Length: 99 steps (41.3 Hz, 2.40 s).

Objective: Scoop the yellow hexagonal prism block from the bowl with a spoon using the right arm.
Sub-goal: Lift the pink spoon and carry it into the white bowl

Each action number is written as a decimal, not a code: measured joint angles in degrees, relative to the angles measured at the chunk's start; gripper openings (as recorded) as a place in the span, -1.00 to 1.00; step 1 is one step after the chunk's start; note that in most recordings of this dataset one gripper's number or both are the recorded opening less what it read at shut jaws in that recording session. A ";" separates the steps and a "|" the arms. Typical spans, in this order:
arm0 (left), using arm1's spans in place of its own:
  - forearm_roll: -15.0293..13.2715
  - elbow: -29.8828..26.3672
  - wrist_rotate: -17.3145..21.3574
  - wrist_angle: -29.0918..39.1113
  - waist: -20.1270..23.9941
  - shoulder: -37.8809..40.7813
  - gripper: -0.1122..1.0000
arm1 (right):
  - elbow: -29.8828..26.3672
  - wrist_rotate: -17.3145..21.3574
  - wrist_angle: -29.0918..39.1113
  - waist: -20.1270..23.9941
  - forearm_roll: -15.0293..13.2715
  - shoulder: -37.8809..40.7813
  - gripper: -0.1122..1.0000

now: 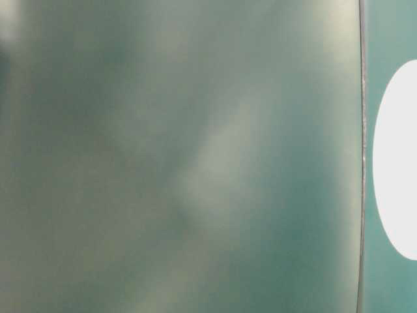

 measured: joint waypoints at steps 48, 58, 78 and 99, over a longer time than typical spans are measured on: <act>0.00 0.00 -0.97 -1.76 0.00 -0.09 -0.67 | -12.22 -9.93 46.41 -12.66 -0.09 -32.52 -0.34; 0.00 0.09 -0.97 -1.76 0.00 -0.18 -0.67 | -14.68 -9.76 51.77 -15.82 -0.09 -36.39 -0.34; 0.00 0.00 -0.97 -1.76 0.00 -0.18 -0.67 | -19.69 -5.54 60.38 -19.86 1.49 -37.00 -0.34; 0.00 0.09 -0.97 -1.76 0.00 -0.35 -0.67 | -29.36 -2.02 77.61 -24.35 1.58 -30.94 -0.34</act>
